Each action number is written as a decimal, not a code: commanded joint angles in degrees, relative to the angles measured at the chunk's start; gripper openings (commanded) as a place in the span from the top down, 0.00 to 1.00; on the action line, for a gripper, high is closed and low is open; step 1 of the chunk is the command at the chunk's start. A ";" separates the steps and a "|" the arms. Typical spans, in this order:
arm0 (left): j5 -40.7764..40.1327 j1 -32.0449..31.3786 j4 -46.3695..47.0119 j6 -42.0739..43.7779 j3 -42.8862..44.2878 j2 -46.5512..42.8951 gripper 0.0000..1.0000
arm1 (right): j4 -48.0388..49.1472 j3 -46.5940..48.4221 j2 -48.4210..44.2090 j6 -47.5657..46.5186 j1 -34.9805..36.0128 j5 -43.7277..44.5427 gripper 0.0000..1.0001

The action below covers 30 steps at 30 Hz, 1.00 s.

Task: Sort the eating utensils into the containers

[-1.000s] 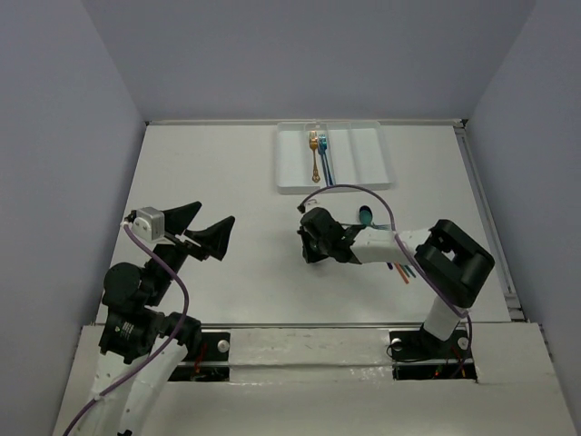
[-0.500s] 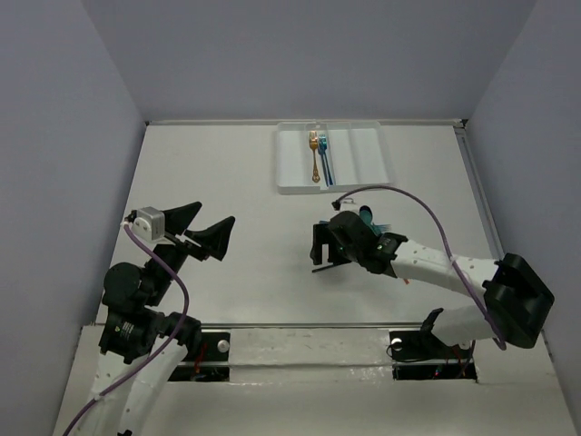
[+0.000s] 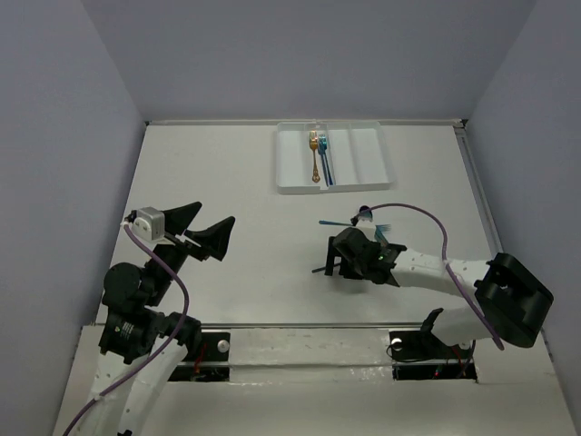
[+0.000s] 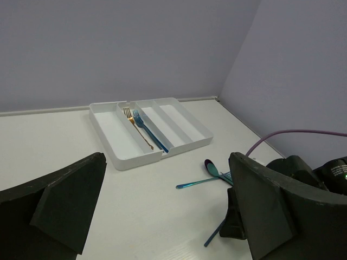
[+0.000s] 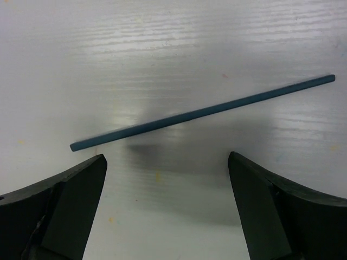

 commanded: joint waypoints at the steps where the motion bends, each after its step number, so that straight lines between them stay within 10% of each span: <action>1: 0.80 -0.29 2.73 -0.20 1.50 -0.32 0.01 | 4.60 2.50 4.01 1.53 -1.14 2.54 0.00; 11: 0.80 -0.29 2.73 -0.29 1.50 -0.32 0.01 | -1.64 8.92 13.60 -0.14 -1.15 9.93 0.06; 17: 0.71 -0.29 2.73 -0.20 1.50 -0.32 0.01 | -3.75 10.86 16.15 -1.90 -1.15 9.58 0.24; 23: 0.80 -0.29 2.73 -0.29 1.50 -0.32 0.01 | -4.98 11.30 16.42 -3.13 -1.15 9.14 0.62; 30: 0.89 -0.29 2.91 -0.38 1.50 -0.24 0.01 | -4.81 10.77 15.80 -3.40 -0.54 6.42 0.76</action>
